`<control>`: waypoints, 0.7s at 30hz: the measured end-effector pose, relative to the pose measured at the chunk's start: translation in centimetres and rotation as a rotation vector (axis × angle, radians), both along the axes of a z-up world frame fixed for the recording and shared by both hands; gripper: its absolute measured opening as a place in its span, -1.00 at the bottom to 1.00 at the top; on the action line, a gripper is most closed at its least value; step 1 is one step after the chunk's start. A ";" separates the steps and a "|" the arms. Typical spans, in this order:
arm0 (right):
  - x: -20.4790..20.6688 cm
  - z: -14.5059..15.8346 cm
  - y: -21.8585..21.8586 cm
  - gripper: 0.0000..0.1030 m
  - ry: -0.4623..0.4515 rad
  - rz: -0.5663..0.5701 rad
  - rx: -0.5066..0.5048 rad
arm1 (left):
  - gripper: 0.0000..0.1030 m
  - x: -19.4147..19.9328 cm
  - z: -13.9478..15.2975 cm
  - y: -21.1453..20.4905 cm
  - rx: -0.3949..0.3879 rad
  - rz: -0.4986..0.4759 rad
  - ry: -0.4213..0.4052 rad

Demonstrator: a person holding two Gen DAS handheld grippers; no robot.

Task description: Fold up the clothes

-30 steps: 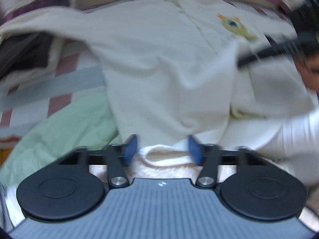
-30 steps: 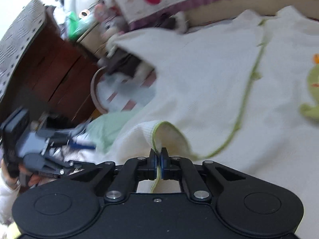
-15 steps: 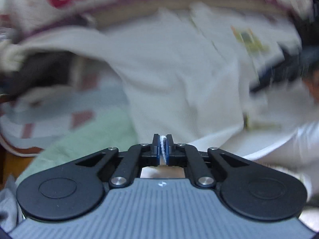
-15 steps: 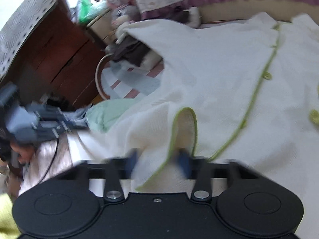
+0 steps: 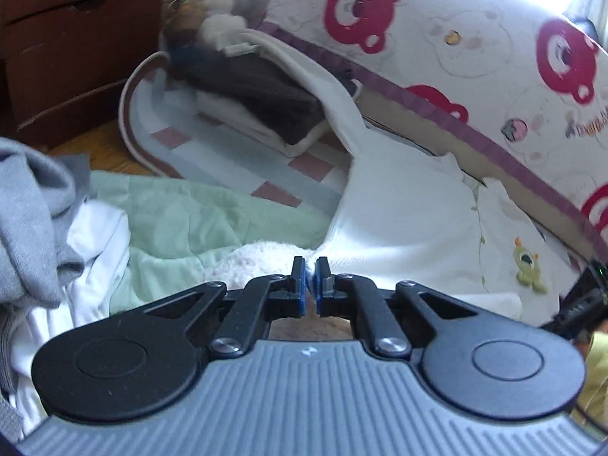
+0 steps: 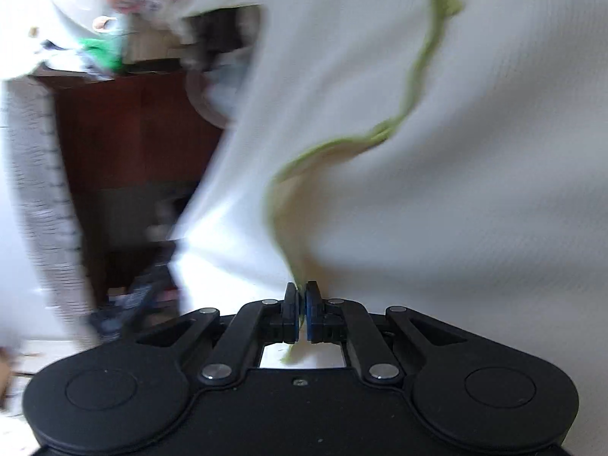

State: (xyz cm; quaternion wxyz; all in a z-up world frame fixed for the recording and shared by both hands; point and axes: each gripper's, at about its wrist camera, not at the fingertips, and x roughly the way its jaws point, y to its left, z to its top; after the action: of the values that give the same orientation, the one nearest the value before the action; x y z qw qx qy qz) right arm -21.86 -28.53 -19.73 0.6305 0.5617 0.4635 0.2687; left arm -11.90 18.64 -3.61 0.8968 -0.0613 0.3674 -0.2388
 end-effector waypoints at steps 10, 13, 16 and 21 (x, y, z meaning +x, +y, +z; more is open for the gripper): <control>-0.3 5.0 3.7 -0.87 -0.042 0.178 -0.254 | -0.89 0.4 -1.3 0.4 -0.006 0.020 0.051; -0.4 6.1 5.6 -0.86 -0.004 0.233 -0.283 | -0.88 0.6 -1.4 0.4 -0.006 0.020 0.057; -0.5 7.4 6.5 -0.85 -0.029 0.278 -0.382 | -0.81 0.8 -1.7 0.4 -0.013 0.029 0.068; 0.0 7.7 4.9 0.03 0.007 0.218 -0.443 | -0.47 1.3 -0.9 1.2 -0.045 0.038 0.073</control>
State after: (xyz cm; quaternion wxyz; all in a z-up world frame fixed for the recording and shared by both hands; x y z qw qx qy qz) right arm -21.88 -23.62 -12.01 0.7039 0.3575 0.5711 0.2249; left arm -10.63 19.84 -4.52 0.8856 -0.0971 0.3932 -0.2273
